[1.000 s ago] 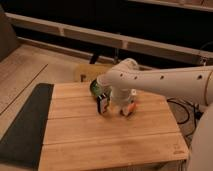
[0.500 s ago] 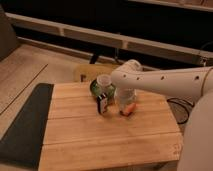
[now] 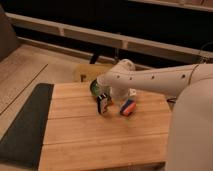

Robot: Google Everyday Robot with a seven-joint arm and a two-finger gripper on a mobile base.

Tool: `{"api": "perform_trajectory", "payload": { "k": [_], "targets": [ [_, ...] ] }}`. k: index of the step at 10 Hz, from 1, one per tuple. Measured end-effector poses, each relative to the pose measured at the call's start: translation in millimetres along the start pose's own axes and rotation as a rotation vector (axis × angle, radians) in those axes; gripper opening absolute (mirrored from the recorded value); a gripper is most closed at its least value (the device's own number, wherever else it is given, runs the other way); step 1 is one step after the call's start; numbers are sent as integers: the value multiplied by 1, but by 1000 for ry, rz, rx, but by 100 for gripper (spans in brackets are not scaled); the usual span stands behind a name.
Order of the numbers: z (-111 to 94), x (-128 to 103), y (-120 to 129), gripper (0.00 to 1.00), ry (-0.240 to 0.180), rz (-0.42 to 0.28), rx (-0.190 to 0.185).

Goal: Knock the eraser over

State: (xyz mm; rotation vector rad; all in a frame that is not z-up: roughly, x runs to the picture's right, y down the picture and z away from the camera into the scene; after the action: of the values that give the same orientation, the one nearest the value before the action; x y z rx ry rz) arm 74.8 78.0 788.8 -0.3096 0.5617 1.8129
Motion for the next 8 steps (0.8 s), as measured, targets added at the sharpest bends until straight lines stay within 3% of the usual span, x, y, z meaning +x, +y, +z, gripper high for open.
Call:
{"api": "perform_trajectory", "payload": {
  "k": [5, 7, 8],
  "targets": [
    [19, -21, 26, 0, -47, -75, 23],
    [28, -27, 51, 0, -62, -113, -3],
    [31, -28, 68, 0, -64, -123, -43]
  ]
}}
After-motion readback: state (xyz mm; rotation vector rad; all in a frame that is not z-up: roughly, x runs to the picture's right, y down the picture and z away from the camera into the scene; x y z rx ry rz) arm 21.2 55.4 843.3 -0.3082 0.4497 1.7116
